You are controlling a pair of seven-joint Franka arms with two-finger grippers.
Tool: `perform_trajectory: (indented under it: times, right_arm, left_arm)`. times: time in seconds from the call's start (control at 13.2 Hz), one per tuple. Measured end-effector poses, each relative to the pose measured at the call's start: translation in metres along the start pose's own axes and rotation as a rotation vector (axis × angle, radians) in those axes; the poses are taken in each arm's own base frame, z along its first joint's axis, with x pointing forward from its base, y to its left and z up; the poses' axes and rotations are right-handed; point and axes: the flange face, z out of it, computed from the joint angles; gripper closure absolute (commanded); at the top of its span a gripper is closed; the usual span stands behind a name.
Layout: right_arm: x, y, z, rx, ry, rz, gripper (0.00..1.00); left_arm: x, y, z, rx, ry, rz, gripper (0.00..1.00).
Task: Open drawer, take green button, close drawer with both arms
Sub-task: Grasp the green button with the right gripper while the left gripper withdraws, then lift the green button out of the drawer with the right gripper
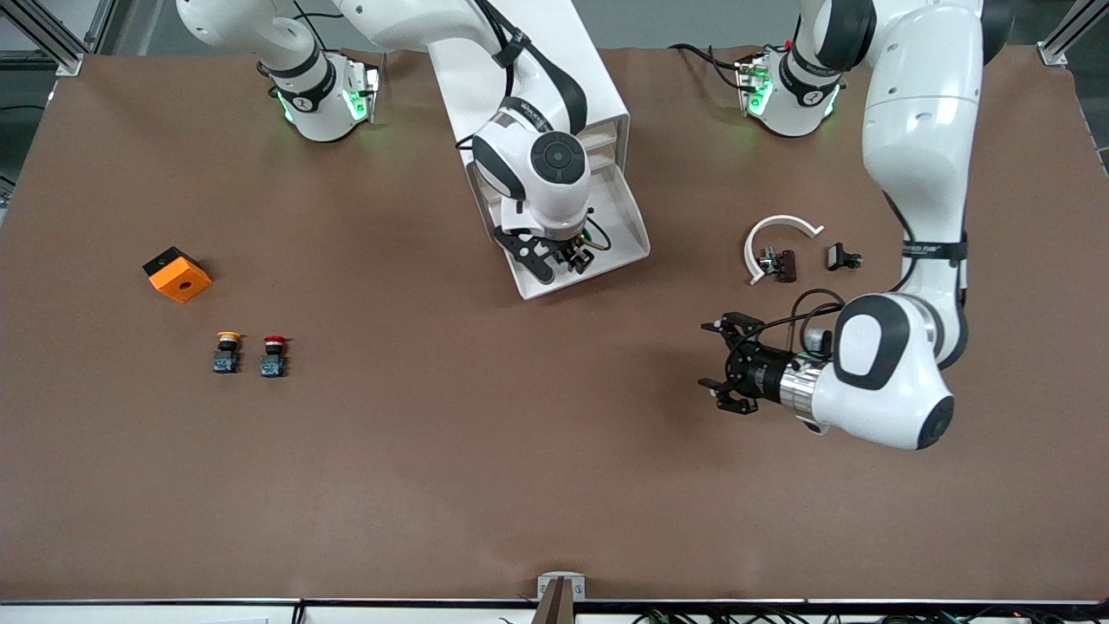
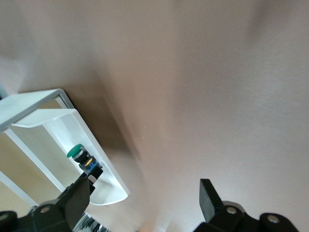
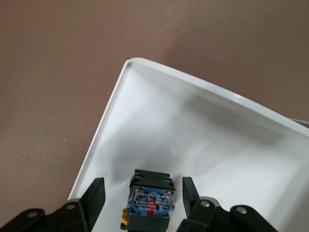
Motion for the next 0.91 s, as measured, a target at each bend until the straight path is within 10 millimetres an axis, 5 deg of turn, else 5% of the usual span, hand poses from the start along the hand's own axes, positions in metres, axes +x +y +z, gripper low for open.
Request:
perform_trajectory:
  times: [0.38, 0.53, 0.68, 0.91]
  right_arm:
    - [-0.004, 0.000, 0.003, -0.004, 0.001, -0.007, 0.97]
    - [-0.008, -0.001, 0.000, 0.003, 0.000, -0.013, 0.97]
    - [-0.011, -0.008, -0.016, 0.014, -0.001, -0.017, 0.97]
    - [0.013, -0.013, -0.071, -0.077, -0.001, -0.034, 0.97]
  left_arm:
    - [-0.028, -0.034, -0.041, -0.067, 0.131, 0.232, 0.00]
    - [-0.048, -0.049, -0.030, -0.044, 0.304, 0.420, 0.00]
    - [-0.082, -0.064, 0.004, -0.007, 0.440, 0.543, 0.00]
    - [-0.105, -0.069, 0.041, 0.019, 0.488, 0.742, 0.00]
